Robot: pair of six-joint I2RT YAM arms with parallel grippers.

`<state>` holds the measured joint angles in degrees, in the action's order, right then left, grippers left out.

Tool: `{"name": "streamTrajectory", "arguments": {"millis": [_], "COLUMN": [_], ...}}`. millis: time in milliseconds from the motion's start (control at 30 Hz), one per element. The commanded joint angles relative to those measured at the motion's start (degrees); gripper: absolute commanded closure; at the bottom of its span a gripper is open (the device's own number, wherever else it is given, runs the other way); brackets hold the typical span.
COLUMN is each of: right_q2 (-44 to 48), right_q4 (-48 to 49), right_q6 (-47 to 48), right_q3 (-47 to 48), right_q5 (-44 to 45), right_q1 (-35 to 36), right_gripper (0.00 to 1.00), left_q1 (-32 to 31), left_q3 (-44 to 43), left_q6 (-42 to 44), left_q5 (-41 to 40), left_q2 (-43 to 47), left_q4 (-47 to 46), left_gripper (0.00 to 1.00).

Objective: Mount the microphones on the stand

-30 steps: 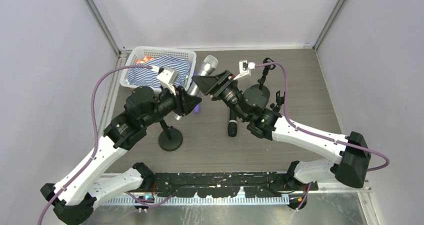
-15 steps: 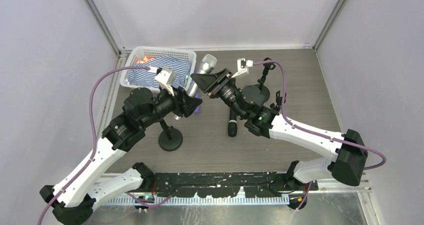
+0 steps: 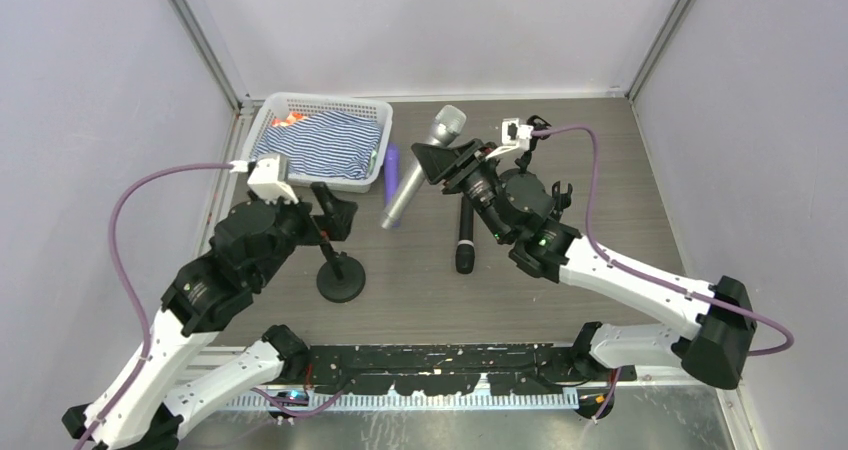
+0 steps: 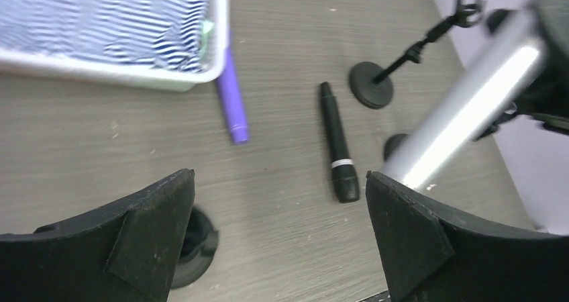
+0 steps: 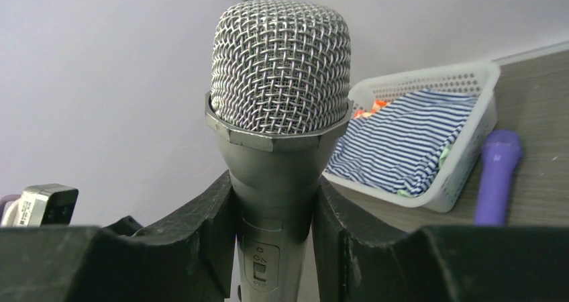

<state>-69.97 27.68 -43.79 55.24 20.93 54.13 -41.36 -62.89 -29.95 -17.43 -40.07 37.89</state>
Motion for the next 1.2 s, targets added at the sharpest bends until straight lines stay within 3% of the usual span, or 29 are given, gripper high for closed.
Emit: {"name": "streamTrajectory", "arguments": {"millis": [0, 267, 433, 833, 1000, 1167], "right_q2": [5.25, 9.75, 11.28, 12.86, 13.08, 14.0], "right_q4": [-1.13, -6.34, -8.08, -9.75, -9.88, -10.45], "right_q6": [8.99, 13.87, 14.08, 12.99, 12.6, 12.46], "right_q3": [-0.58, -2.77, -3.81, -4.88, -4.88, -5.21], "right_q5": [4.72, 5.42, 3.47, 0.69, -1.01, -1.59], "right_q1": [-0.37, -1.04, -1.28, -1.31, -1.31, -1.33], "right_gripper": [0.99, 0.99, 0.99, 0.99, 0.99, 0.99], "left_q1": [-0.12, -0.12, -0.12, 1.47, 8.93, 23.4], "left_q3": [-1.51, 5.92, 9.73, 15.71, 17.63, 19.19], "left_q6": [-7.72, -11.29, -11.86, -10.42, -9.67, -9.25], "left_q5": [-11.25, -13.38, -13.74, -10.03, -1.0, 15.4], "left_q2": [2.68, 9.42, 9.2, 9.95, 9.18, 8.03], "left_q4": [11.55, 14.05, 12.74, 3.59, -0.25, -3.34], "left_gripper": [0.0, 0.0, 0.0, 0.0, 0.0, 0.0]}}
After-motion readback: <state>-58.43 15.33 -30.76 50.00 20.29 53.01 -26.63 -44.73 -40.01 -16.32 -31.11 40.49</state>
